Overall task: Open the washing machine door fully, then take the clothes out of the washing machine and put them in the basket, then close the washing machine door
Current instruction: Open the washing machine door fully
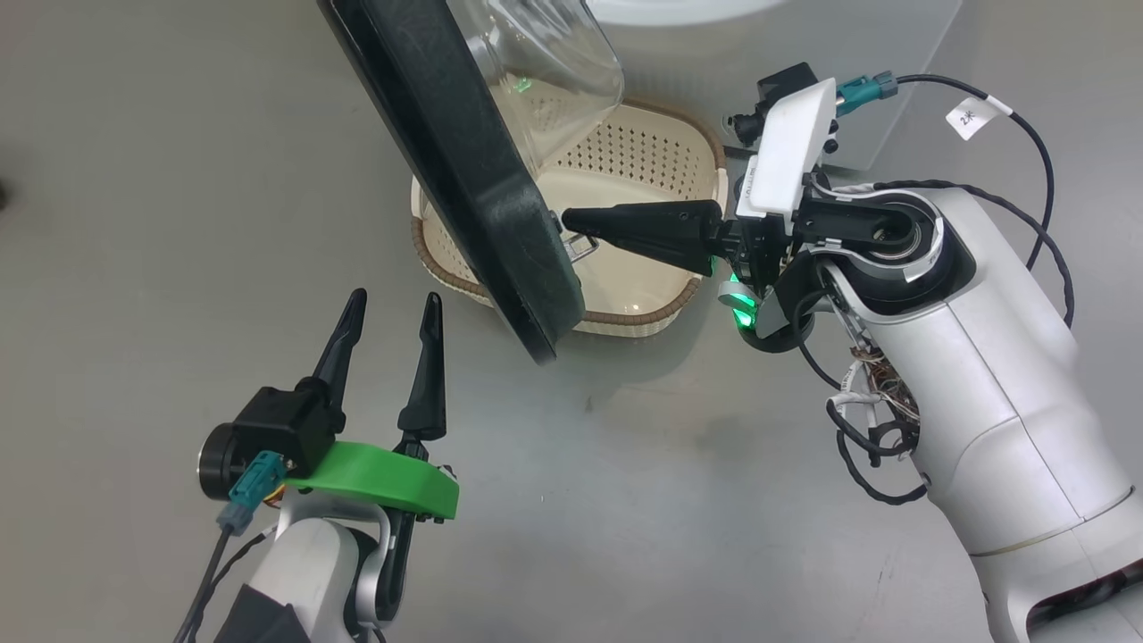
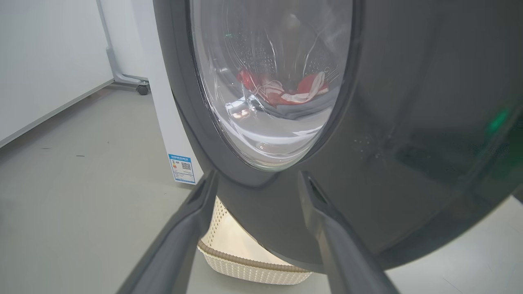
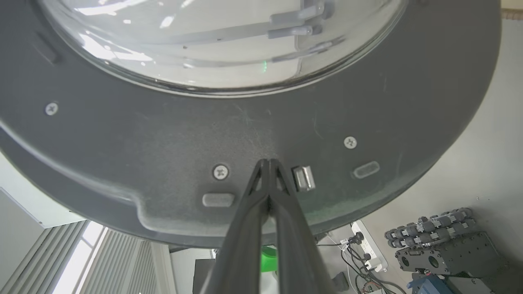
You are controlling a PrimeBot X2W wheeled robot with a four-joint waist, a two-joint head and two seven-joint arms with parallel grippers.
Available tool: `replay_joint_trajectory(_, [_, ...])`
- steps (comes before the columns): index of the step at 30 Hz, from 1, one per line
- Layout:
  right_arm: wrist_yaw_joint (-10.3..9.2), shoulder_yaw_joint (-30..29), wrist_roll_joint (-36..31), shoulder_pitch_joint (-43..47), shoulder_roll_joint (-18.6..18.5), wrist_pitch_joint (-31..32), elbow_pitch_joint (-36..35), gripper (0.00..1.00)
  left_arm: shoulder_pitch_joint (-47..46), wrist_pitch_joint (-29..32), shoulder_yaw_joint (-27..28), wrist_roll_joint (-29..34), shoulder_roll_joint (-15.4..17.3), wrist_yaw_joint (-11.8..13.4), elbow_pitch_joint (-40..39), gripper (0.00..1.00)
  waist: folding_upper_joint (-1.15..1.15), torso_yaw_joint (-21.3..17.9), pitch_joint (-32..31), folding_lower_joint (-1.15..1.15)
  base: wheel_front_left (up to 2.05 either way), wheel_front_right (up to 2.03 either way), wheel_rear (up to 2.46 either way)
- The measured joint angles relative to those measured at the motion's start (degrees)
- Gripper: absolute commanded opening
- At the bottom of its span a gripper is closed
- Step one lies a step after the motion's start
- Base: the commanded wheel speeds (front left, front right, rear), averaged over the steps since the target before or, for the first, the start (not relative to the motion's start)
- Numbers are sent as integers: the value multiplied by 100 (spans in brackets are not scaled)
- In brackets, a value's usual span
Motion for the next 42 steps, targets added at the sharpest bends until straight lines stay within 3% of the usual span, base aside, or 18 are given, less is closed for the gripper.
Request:
replay_joint_trajectory(4, [9,-121,-274,38,0,-304,-25,0,0,-1,99,14,-1,0,30,100,0,-63,-123,0,0,0,0])
replay_joint_trajectory(6, [140,-158,-477,63,-76,-499,-45,0,0,0,120,49,-1,0,77,100,0,-100,-203,0,0,0,0])
replay_joint_trajectory(16, [1260,-25,-2147,422,-1004,-1704,-360,0,38,-1,521,142,-1,0,229,100,0,-391,-701,0,0,0,0])
replay_joint_trajectory(18, [1413,-24,-2450,598,-1151,-2011,-435,0,108,0,617,142,-1,0,258,100,0,-467,-813,0,0,0,0])
replay_joint_trajectory(21, [1423,-25,-2782,791,-1296,-2357,-514,0,198,0,715,143,1,0,303,100,0,-545,-926,0,0,0,0])
replay_joint_trajectory(25, [1422,-47,-3627,1250,-1657,-3325,-714,0,359,0,864,227,2,0,376,100,0,-759,-1202,0,0,0,0])
replay_joint_trajectory(32, [1422,-77,-4239,2097,-1739,-4487,-873,0,602,0,1055,394,5,0,423,100,0,-1088,-1539,0,0,0,0])
replay_joint_trajectory(38, [1418,13,-5165,2458,-2024,-5366,-1009,0,783,0,1200,405,10,0,407,100,0,-1369,-1749,0,0,0,0])
replay_joint_trajectory(42, [1301,-20,-5311,2889,-2029,-5843,-1011,0,833,0,1200,405,10,0,402,100,0,-1514,-1856,0,0,0,0])
